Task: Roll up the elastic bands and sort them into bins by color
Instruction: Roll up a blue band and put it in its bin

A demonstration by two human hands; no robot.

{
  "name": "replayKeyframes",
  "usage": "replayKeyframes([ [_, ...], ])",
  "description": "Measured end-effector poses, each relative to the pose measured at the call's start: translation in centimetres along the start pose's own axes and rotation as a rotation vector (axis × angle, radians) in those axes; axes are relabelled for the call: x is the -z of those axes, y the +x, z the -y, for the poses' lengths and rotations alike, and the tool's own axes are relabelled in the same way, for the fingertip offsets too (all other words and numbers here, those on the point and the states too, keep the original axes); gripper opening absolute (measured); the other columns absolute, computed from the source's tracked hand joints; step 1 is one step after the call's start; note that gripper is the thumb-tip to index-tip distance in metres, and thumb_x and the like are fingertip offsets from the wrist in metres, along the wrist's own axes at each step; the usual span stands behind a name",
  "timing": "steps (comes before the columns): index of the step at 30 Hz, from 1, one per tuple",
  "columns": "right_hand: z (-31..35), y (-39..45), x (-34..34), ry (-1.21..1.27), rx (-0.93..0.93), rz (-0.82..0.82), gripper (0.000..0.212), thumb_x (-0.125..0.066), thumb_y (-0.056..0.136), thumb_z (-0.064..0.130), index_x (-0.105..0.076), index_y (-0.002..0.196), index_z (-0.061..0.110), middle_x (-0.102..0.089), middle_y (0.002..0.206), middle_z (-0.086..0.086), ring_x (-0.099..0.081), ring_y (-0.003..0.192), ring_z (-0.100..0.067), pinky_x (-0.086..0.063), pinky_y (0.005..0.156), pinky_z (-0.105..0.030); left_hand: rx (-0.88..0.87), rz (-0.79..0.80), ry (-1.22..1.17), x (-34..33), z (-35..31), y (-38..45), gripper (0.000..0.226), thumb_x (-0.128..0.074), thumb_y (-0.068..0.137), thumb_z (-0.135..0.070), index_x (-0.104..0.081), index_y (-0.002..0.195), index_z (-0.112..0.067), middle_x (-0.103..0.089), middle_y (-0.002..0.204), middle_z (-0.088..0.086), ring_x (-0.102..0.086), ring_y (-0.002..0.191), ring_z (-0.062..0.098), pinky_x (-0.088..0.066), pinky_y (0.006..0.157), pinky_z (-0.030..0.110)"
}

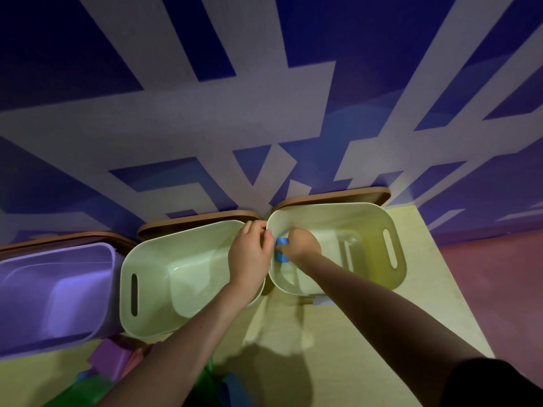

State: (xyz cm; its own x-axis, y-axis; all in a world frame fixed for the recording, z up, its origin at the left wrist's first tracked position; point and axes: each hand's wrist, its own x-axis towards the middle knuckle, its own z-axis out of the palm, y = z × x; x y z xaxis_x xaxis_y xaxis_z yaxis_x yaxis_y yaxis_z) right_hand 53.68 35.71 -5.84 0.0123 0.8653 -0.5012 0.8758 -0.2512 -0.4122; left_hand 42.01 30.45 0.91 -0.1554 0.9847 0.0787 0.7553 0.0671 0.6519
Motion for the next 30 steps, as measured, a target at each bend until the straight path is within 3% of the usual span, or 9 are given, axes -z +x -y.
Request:
replayKeyframes([
  [5,0.0,-0.2,-0.1,0.045,-0.009,0.008,0.039,-0.065,0.088,0.039,-0.057,0.112,0.01,-0.063,0.106,-0.009,-0.06,0.099,-0.026,-0.045,0.08,-0.03,0.0,0.004,0.018,0.0,0.1,0.0,0.019,-0.049,0.094,-0.021,-0.063,0.104,-0.014,-0.062,0.098,-0.004,-0.056,0.085,0.013,-0.039,0.064,0.024],
  [8,-0.8,0.1,0.3,0.21,-0.069,0.136,0.036,-0.065,0.087,0.041,-0.061,0.091,0.006,-0.063,0.071,-0.007,-0.06,0.061,-0.018,-0.049,0.063,-0.026,0.014,0.007,0.016,0.0,-0.1,-0.1,0.019,-0.049,0.094,-0.021,-0.063,0.104,-0.015,-0.061,0.097,-0.004,-0.055,0.085,0.012,-0.037,0.064,0.023],
  [10,-1.1,0.2,0.6,0.321,-0.12,0.18,0.036,-0.066,0.087,0.037,-0.061,0.072,0.004,-0.058,0.056,-0.006,-0.053,0.047,-0.015,-0.051,0.062,-0.027,0.014,0.007,0.015,0.1,-0.1,0.0,0.018,-0.049,0.094,-0.021,-0.063,0.104,-0.015,-0.061,0.097,-0.005,-0.055,0.085,0.012,-0.037,0.064,0.023],
  [13,-1.1,0.2,1.0,0.377,-0.158,0.208,0.039,-0.066,0.086,0.032,-0.059,0.058,0.006,-0.057,0.054,-0.008,-0.051,0.049,-0.016,-0.049,0.064,-0.026,0.015,0.006,0.02,0.1,-0.1,0.0,0.019,-0.049,0.094,-0.021,-0.063,0.105,-0.016,-0.061,0.098,-0.005,-0.055,0.086,0.013,-0.039,0.064,0.024],
  [18,-1.1,0.5,1.3,0.381,-0.181,0.225,0.034,-0.066,0.084,0.025,-0.06,0.056,0.007,-0.059,0.057,-0.008,-0.055,0.058,-0.02,-0.053,0.076,-0.032,0.014,0.008,0.015,0.1,0.0,0.1,0.019,-0.049,0.094,-0.021,-0.063,0.104,-0.015,-0.06,0.096,-0.006,-0.054,0.084,0.011,-0.037,0.064,0.023],
  [23,-1.1,0.5,1.8,0.323,-0.18,0.231,0.024,-0.065,0.081,0.02,-0.06,0.062,0.007,-0.058,0.057,-0.007,-0.053,0.051,-0.016,-0.048,0.061,-0.025,0.012,0.007,0.011,0.1,0.1,0.1,0.019,-0.049,0.094,-0.022,-0.063,0.104,-0.015,-0.061,0.097,-0.006,-0.054,0.085,0.012,-0.035,0.064,0.023],
  [27,-1.2,0.7,2.0,0.294,-0.174,0.226,0.02,-0.067,0.081,0.024,-0.064,0.074,0.006,-0.06,0.059,-0.005,-0.054,0.05,-0.014,-0.047,0.058,-0.022,0.014,0.009,0.006,0.0,0.0,0.1,0.019,-0.049,0.094,-0.022,-0.063,0.105,-0.015,-0.061,0.097,-0.006,-0.055,0.085,0.011,-0.037,0.064,0.023],
  [30,-1.0,0.6,1.7,0.27,-0.169,0.221,0.022,-0.067,0.082,0.027,-0.063,0.072,0.008,-0.06,0.059,-0.003,-0.053,0.05,-0.012,-0.047,0.058,-0.022,0.011,0.007,0.013,0.0,0.0,0.1,0.019,-0.049,0.094,-0.022,-0.063,0.104,-0.015,-0.061,0.098,-0.005,-0.056,0.086,0.013,-0.037,0.064,0.023],
])
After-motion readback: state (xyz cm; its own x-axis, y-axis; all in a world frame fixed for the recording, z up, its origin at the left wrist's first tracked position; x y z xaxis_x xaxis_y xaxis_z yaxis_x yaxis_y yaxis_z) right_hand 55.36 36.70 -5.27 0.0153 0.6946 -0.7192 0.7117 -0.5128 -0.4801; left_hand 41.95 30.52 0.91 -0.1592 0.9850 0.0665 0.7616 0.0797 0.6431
